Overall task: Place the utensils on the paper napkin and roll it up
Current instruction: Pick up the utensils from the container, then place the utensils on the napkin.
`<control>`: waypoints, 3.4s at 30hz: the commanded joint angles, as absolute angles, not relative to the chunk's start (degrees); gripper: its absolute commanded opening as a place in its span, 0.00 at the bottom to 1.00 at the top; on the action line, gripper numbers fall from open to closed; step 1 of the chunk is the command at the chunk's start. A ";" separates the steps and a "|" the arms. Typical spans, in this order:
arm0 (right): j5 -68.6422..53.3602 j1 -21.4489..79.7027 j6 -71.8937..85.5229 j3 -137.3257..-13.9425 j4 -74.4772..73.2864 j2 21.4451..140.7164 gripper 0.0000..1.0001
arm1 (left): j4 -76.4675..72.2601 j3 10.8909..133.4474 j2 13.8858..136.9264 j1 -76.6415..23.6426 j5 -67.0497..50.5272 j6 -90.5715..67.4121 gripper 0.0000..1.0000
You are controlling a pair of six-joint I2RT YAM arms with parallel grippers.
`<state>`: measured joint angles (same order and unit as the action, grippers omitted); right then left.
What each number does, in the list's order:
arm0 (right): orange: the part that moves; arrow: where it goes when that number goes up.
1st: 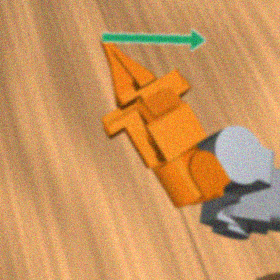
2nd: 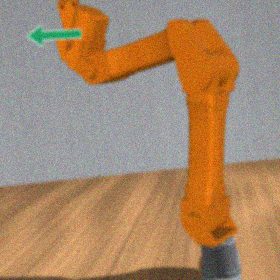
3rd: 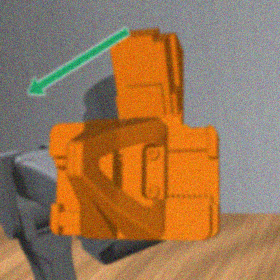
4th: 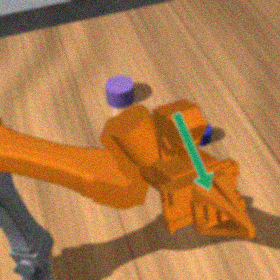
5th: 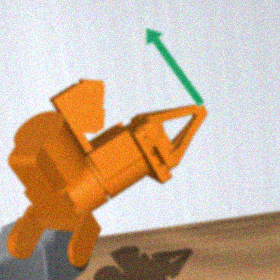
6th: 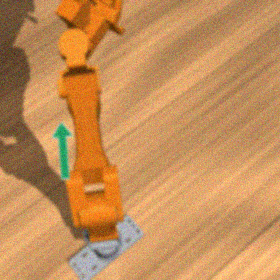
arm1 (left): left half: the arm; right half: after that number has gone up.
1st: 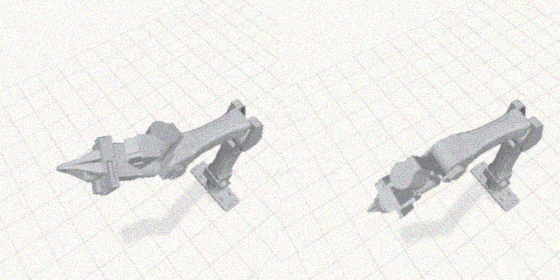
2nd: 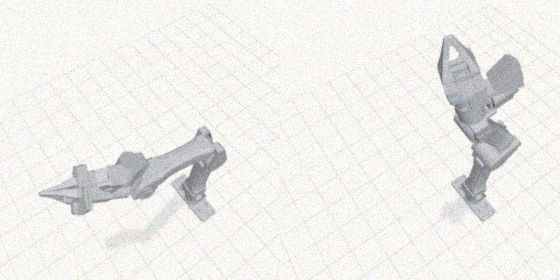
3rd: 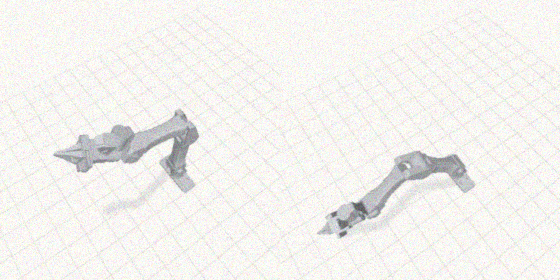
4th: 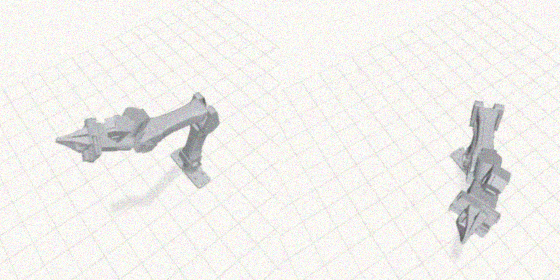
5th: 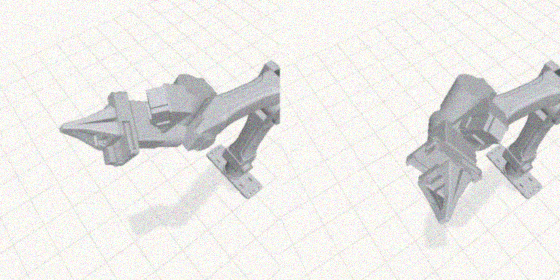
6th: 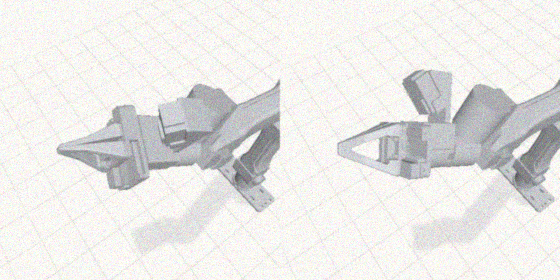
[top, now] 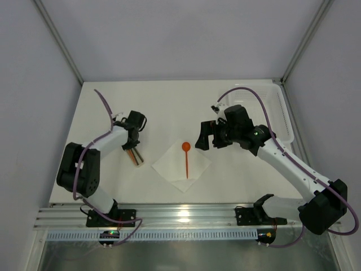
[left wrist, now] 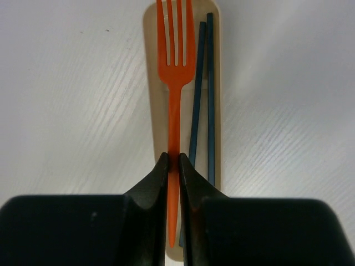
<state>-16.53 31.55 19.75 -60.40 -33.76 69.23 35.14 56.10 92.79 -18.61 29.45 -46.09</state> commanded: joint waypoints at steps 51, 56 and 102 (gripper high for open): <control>-8.17 31.73 20.83 -60.47 -33.66 64.25 1.00 | 31.12 74.80 106.96 -51.59 26.98 -56.78 0.00; -7.91 31.73 20.92 -60.29 -33.57 63.81 0.99 | 31.29 73.92 107.05 -52.56 27.51 -57.39 0.00; -9.23 31.73 20.48 -59.41 -32.78 63.19 1.00 | 33.93 70.40 105.29 -59.76 30.76 -62.58 0.00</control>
<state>-10.90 31.73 19.59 -59.24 -39.40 63.86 34.63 70.28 106.76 -56.18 28.14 -61.12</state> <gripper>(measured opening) 0.994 0.087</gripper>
